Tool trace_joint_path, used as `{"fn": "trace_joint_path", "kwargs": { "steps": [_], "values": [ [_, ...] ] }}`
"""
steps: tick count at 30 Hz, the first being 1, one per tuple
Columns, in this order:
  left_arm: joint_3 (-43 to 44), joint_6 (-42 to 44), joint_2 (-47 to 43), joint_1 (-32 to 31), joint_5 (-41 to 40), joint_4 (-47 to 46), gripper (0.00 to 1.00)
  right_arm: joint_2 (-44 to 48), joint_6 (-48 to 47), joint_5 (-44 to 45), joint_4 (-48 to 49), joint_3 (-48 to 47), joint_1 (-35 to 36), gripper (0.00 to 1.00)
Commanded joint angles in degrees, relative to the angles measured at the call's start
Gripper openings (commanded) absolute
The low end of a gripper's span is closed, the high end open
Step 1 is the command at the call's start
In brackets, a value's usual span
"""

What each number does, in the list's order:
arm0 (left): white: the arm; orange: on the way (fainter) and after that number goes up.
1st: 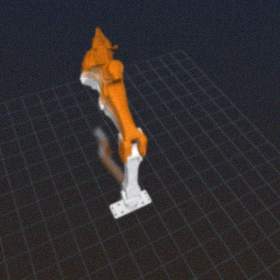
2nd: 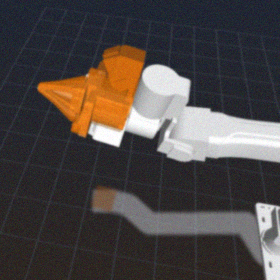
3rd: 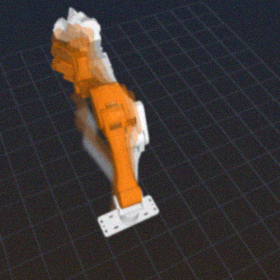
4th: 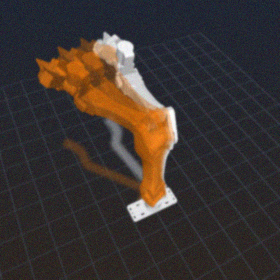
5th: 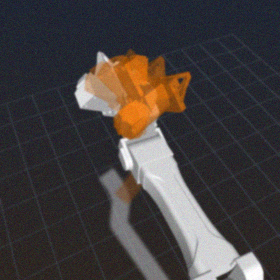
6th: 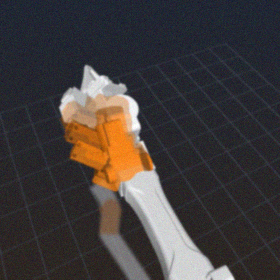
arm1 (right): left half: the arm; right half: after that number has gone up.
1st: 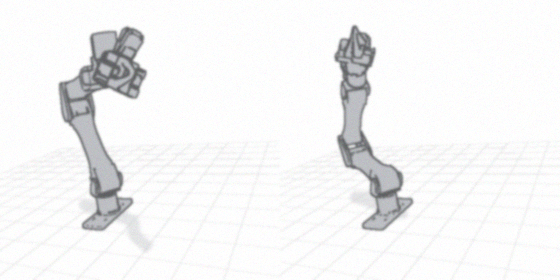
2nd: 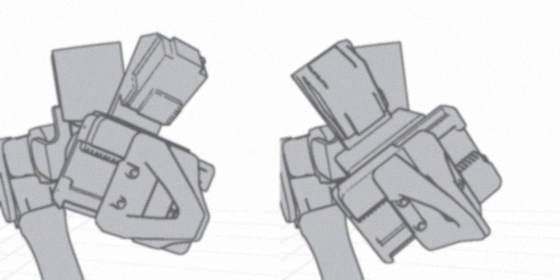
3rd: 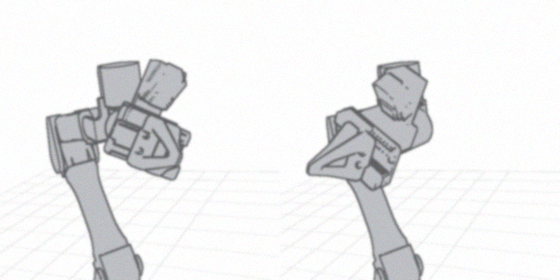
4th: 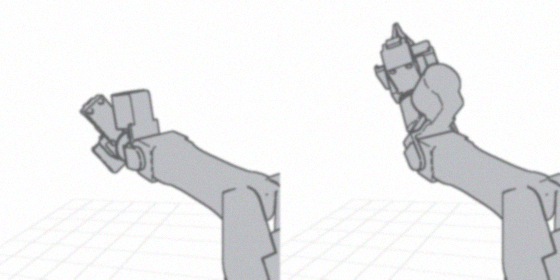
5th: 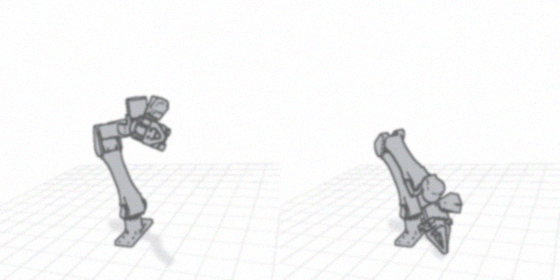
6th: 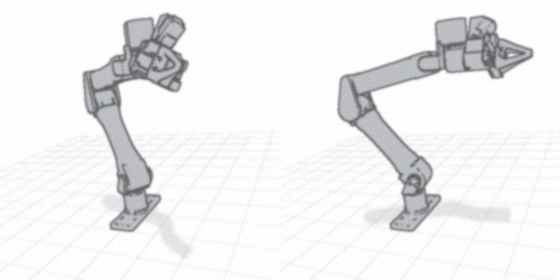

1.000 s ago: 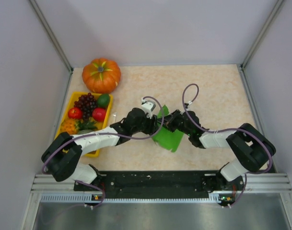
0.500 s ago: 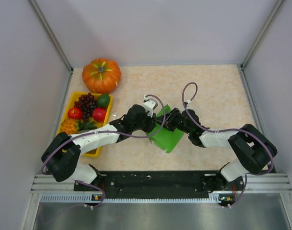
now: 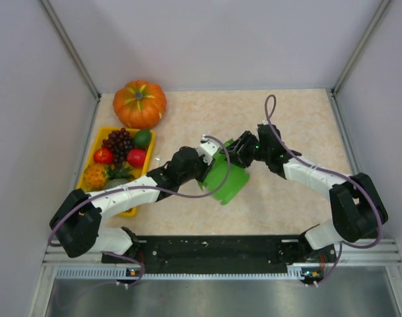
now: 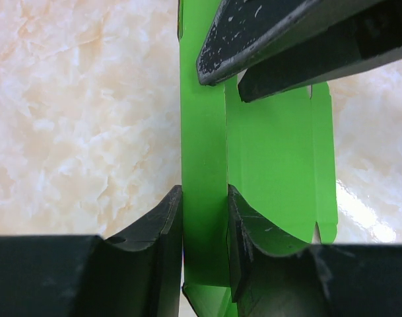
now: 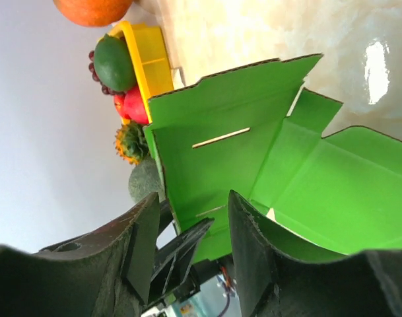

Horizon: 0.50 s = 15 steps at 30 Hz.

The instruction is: Fold the paper box

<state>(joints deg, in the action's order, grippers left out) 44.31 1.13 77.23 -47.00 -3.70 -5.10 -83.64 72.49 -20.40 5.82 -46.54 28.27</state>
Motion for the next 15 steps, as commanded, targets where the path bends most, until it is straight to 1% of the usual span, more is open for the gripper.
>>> {"fn": "trace_joint_path", "kwargs": {
  "steps": [1, 6, 9, 11, 14, 15],
  "values": [
    [-0.37, 4.67, -1.65, -0.46, 0.01, -3.34, 0.21, 0.05, -6.65, -7.19, -8.46, -6.27, -1.02, 0.45],
    [0.77, 6.25, -0.94, -0.9, 0.1, -2.02, 0.21, -1.0, -8.85, -10.0, -8.38, -8.12, -1.03, 0.39],
    [0.68, 6.43, -0.94, -1.07, 0.1, -2.1, 0.2, -1.27, -9.12, -10.27, -7.41, -7.69, -0.94, 0.35],
    [0.69, 6.43, -0.94, -0.98, 0.1, -2.45, 0.2, -1.53, -8.86, -10.88, -4.44, -6.98, -0.94, 0.34],
    [0.86, 6.78, -0.68, -1.33, 0.28, -2.72, 0.2, -2.58, -8.15, -11.59, -0.82, -5.75, -0.76, 0.3],
    [0.95, 7.05, -0.5, -1.34, 0.1, -2.72, 0.2, -2.85, -8.24, -12.11, -0.29, -5.66, -0.68, 0.26]
  ]
}}
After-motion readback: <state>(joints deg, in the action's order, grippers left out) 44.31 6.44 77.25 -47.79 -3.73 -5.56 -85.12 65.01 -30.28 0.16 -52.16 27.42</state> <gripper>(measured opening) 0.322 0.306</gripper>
